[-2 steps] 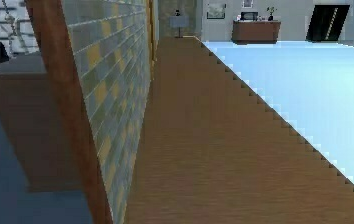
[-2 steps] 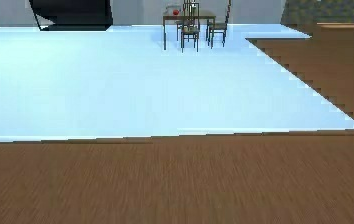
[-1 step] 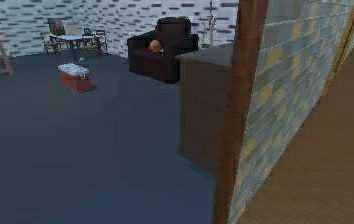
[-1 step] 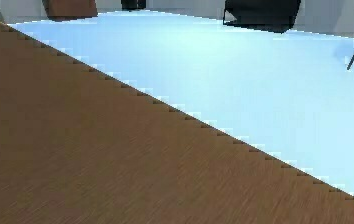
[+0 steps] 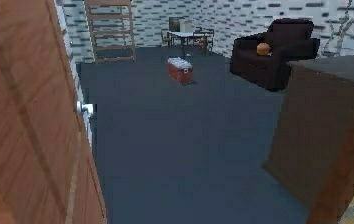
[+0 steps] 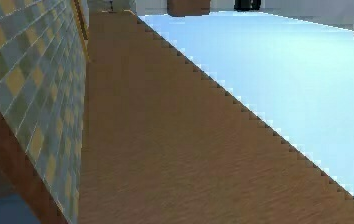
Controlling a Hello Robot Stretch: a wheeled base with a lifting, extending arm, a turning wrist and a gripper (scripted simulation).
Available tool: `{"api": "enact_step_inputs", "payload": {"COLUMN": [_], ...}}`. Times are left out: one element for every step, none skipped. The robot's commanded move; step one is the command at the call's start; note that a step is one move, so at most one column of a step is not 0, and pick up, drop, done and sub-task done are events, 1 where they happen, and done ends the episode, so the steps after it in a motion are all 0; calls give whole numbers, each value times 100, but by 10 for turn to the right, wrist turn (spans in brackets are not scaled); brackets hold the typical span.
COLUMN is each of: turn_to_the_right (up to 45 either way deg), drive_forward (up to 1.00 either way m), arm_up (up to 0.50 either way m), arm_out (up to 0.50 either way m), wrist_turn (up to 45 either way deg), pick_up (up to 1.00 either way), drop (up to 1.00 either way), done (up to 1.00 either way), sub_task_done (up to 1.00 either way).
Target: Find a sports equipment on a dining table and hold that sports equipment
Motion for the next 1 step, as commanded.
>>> {"api": "enact_step_inputs", "payload": {"turn_to_the_right": [0], "drive_forward": [90], "arm_up": [0], "arm_out": [0], "wrist_turn": [0], "pick_up": [0], "drop": [0], "done": [0], "sub_task_done": [0]}}
